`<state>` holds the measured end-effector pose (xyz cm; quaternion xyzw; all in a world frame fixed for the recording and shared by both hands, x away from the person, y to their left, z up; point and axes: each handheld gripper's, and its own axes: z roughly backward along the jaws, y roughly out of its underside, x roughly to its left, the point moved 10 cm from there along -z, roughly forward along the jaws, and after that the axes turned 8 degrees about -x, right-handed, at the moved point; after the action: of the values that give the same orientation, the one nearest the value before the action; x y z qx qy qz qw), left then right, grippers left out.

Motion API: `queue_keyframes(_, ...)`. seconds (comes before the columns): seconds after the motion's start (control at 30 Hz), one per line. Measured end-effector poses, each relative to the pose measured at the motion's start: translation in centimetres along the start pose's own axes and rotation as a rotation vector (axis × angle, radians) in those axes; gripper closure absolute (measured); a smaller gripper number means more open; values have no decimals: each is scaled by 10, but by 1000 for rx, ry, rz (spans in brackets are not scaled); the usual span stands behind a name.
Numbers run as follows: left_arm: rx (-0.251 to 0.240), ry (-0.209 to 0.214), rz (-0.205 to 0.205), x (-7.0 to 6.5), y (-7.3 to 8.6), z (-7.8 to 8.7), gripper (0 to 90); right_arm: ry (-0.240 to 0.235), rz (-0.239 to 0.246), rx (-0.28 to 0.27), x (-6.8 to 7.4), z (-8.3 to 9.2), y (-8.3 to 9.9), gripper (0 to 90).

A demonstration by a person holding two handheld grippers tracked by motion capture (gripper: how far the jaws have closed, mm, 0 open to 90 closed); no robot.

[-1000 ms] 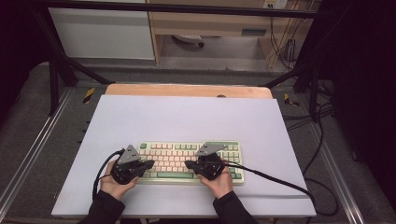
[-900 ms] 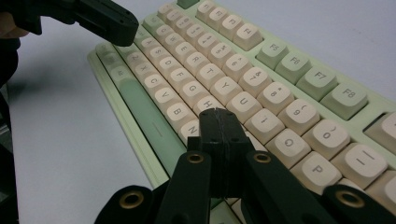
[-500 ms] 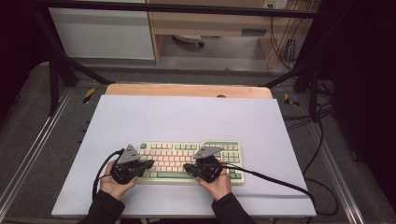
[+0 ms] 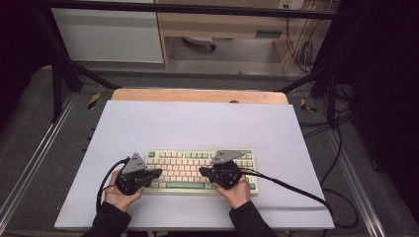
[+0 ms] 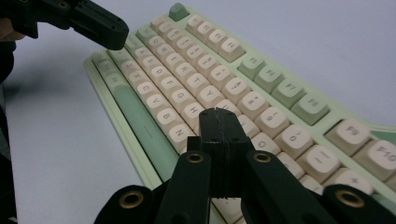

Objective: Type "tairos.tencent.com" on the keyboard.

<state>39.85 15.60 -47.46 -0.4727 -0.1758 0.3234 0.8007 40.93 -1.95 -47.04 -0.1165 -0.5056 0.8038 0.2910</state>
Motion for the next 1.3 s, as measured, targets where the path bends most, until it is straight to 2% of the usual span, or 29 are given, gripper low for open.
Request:
queue_keyframes(0.17,-4,7,5,2,0,2,859,22,-25,-27,-11,12,-5,863)
queue_keyframes(0.3,3,6,1,4,0,2,740,51,-35,-20,-24,22,-2,748)
queue_keyframes(0.37,3,6,1,5,0,2,673,65,-43,-20,-31,27,-1,637)
queue_keyframes(0.5,8,3,-3,8,1,3,496,124,-50,-20,-48,40,5,441)
queue_keyframes(0.6,9,-4,-10,11,3,6,395,142,-70,-19,-58,49,11,311)
queue_keyframes(0.73,17,-3,-7,15,9,10,279,151,-92,-12,-68,59,19,205)
queue_keyframes(0.87,29,-3,-4,18,14,14,176,161,-89,3,-76,68,28,116)
queue_keyframes(1.07,22,-14,8,25,22,22,95,181,-106,57,-86,84,48,37)
queue_keyframes(1.3,29,-27,26,33,35,31,76,185,-126,46,-95,100,65,4)
